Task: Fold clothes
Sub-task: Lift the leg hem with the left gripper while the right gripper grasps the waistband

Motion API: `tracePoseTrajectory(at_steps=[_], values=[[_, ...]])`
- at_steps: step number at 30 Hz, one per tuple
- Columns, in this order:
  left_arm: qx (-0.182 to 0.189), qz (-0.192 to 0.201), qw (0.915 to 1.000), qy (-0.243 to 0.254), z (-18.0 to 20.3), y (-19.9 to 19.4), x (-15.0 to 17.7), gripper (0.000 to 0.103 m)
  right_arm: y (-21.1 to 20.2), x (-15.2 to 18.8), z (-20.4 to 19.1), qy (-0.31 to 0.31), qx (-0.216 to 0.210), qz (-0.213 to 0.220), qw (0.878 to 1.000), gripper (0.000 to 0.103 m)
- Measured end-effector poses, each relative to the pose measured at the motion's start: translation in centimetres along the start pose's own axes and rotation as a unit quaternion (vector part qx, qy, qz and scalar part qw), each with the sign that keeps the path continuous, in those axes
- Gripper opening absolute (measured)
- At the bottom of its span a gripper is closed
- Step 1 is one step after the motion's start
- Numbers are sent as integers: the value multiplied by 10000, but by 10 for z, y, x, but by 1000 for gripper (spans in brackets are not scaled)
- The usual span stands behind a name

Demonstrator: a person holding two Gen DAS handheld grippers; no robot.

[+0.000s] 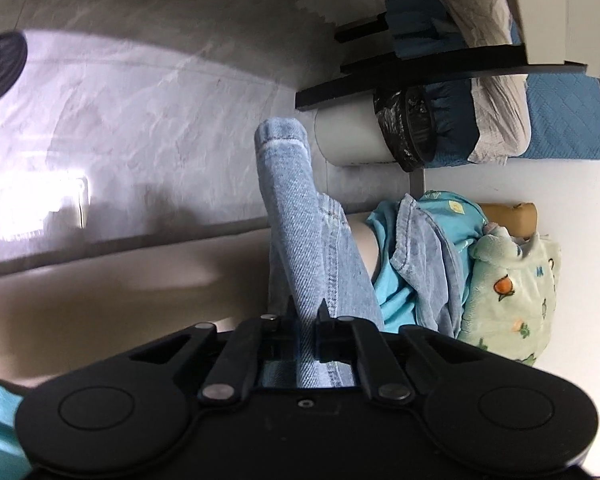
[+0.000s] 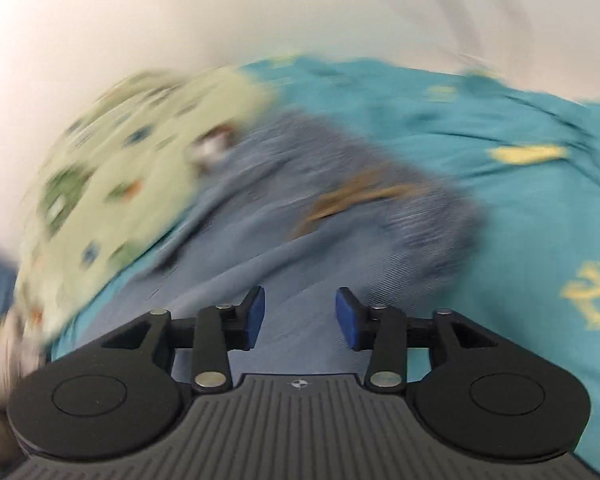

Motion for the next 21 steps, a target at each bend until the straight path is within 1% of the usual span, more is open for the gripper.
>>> tracePoseTrajectory(at_steps=[3,6,7,8,10,12,13,15,17,19,20,21], values=[[-88,117,9998,114,3,-2,0,4,-2,-15,47,808,-23,-94,9967,47],[-129,252,9995,143,4,-7,-1,3,11,-18,70,1174,-84,-335,9925,56],[-130,310,9993,170,4,-9,-1,3,15,-19,78,1295,-104,-416,9907,56],[-93,358,9991,190,5,-11,-1,3,20,-20,84,1407,-139,-482,9888,56],[31,452,9987,229,7,-16,-1,3,28,-23,84,1453,-336,-427,9879,53],[225,579,9976,299,10,-22,-1,3,35,-28,78,1259,-360,-335,9908,49],[334,658,9966,354,13,-26,0,3,37,-30,74,1170,-362,-273,9921,44],[574,828,9938,466,18,-33,1,2,36,-34,66,1013,-564,-34,9932,37],[873,939,9904,521,21,-40,2,2,24,-39,59,841,-735,346,9931,33],[1134,953,9873,577,24,-43,3,2,10,-47,51,783,-1183,839,9863,30],[1208,944,9864,591,24,-43,3,2,1,-49,49,777,-1415,1092,9808,29],[1239,933,9862,586,23,-44,3,2,-8,-52,47,755,-1578,1316,9758,26]])
Point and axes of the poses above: each gripper's, at about its wrist camera, not at the fingertips, and y roughly the way its jaws point, z to its right, x to its underside, the point moved 1 cm from there along y, roughly the way its jaws point, and after that the axes turned 7 degrees about -z, right-handed, at the moved point
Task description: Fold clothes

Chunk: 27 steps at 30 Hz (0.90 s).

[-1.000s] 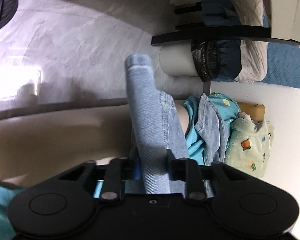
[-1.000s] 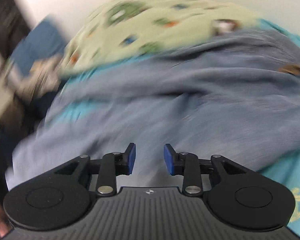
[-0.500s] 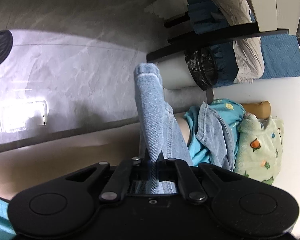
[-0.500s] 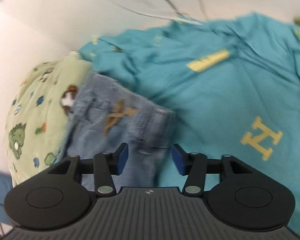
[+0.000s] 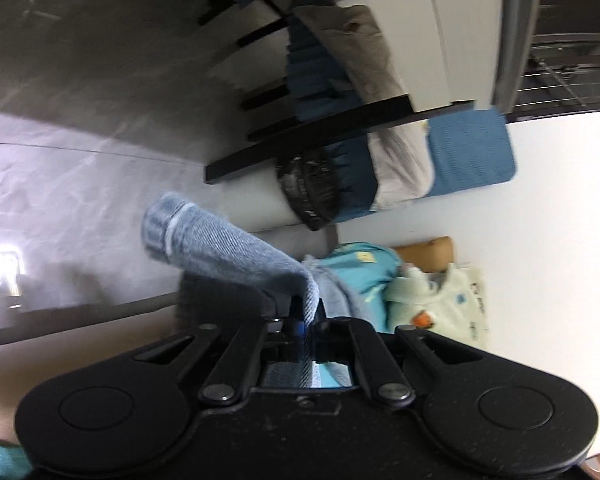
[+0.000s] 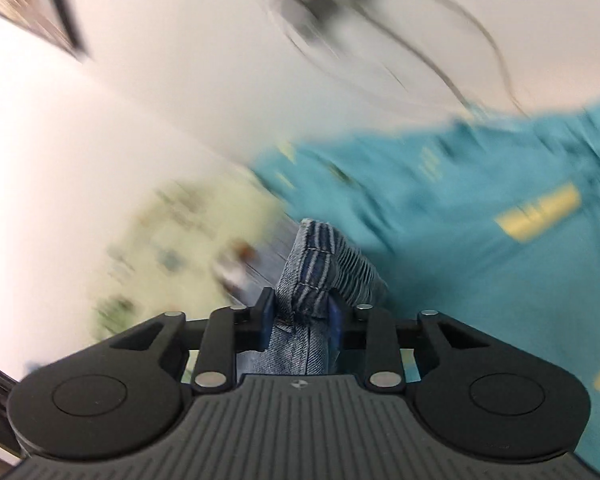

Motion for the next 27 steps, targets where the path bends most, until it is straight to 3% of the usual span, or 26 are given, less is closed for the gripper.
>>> tracePoseTrajectory(at_steps=[2,4,7,10,12,15,17,19,22,27], values=[[-143,-26,9999,-51,-2,-1,0,2,-11,-8,-6,-62,-266,313,9991,25],[-494,-137,9987,-63,-6,-1,1,2,-14,-13,-3,-129,-221,399,9989,24],[-1324,-408,9903,42,-14,4,2,3,-6,-13,19,66,364,126,9992,24],[-1892,-643,9797,-156,-27,10,3,4,14,-5,53,398,1244,-543,9899,25],[-1868,-625,9799,-327,-29,7,3,5,22,1,66,388,1623,-832,9825,25],[-1905,-521,9799,-293,-24,-1,4,15,18,3,63,309,1603,-860,9828,29],[-1885,-537,9802,-276,-21,-6,5,35,12,5,53,121,1640,-792,9832,40],[-1802,-544,9817,-283,-18,-13,7,38,3,12,37,-269,1798,-697,9809,50],[-1540,-415,9870,-216,-6,-23,13,52,-4,19,15,-993,2013,-462,9734,61],[-911,-364,9948,272,23,-27,28,54,-20,38,-29,-2061,1806,-96,9617,64]])
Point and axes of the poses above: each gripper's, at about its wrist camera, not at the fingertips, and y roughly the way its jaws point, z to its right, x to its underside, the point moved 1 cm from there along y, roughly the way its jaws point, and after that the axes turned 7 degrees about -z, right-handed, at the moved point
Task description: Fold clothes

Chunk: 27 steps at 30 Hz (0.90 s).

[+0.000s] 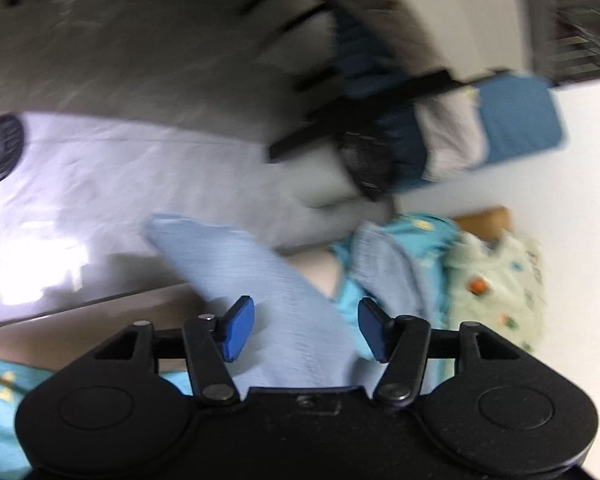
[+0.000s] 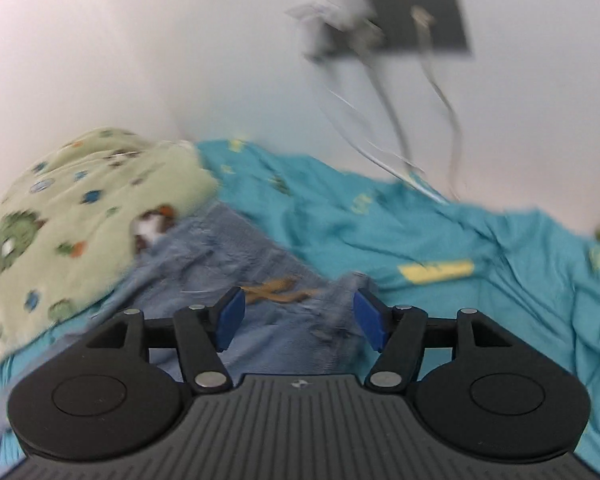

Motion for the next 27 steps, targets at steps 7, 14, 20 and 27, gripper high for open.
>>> tracePoseTrajectory(at_steps=[7,14,20,27], values=[[1024,-368,9939,168,42,27,22,55,-28,49,-75,-785,-1199,-420,9888,63],[684,-848,9927,524,69,118,26,54,-2,117,-133,-1898,-1507,-1148,9634,63],[593,-798,9948,-200,51,191,-6,52,20,139,-152,-2378,-1433,-1302,9518,63],[925,-727,9927,-257,52,245,-27,45,46,141,-164,-2366,-1449,-1301,9519,63]])
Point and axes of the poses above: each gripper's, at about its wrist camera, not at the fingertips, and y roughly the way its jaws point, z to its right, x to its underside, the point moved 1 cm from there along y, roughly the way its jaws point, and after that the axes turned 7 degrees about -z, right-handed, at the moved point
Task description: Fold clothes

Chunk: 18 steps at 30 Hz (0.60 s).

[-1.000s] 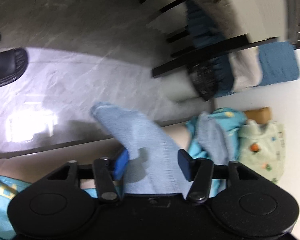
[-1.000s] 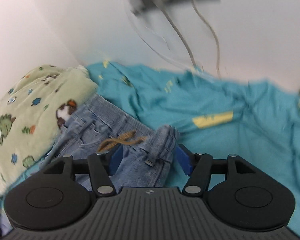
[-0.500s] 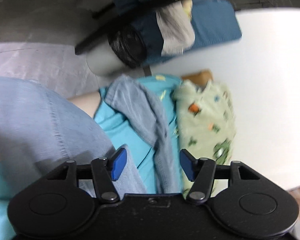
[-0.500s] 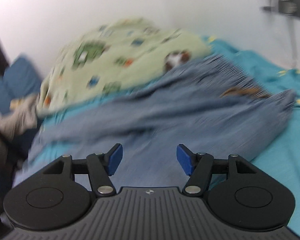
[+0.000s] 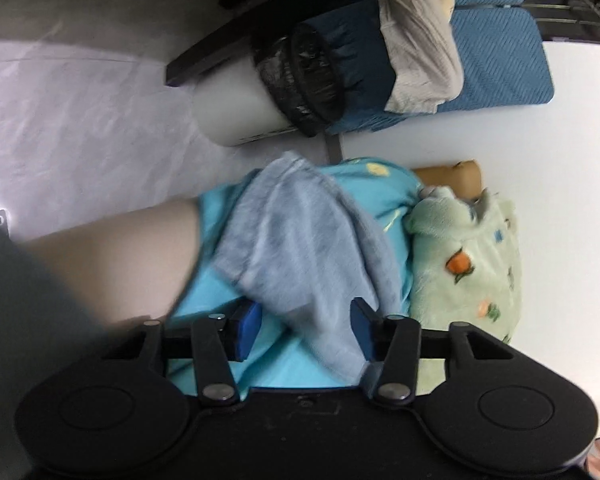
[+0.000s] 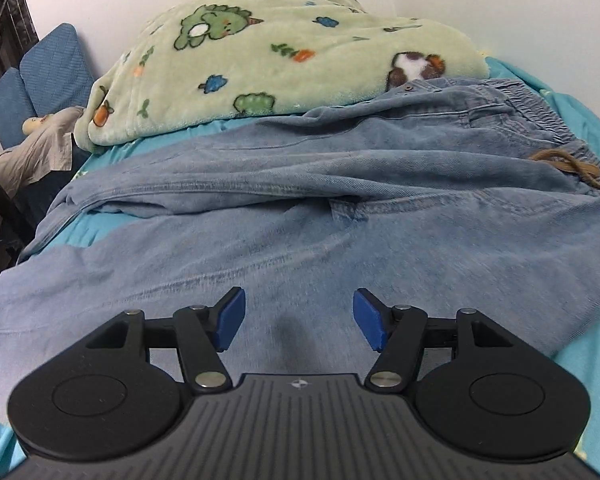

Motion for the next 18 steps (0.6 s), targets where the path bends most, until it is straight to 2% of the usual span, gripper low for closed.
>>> tracePoseTrajectory(at_steps=[3,5,7,9,13,16,18], values=[[109,-56,9999,90,7,20,2,36,12,0,-3,-124,-6,-40,9999,63],[-82,-10,9995,320,12,26,7,18,20,2,-2,-125,-28,-162,9998,63],[-220,11,9993,287,12,29,9,8,25,3,-2,-116,-43,-230,9997,61],[-236,94,9995,174,12,24,10,6,27,3,-2,-191,-22,-200,9996,59],[-62,352,9987,356,32,-9,3,4,29,6,2,-269,179,-329,9989,45],[109,410,9986,317,41,-40,-7,4,31,6,9,-218,214,-514,9982,46],[50,382,9984,412,44,-57,-12,4,31,5,10,-229,247,-574,9978,46]])
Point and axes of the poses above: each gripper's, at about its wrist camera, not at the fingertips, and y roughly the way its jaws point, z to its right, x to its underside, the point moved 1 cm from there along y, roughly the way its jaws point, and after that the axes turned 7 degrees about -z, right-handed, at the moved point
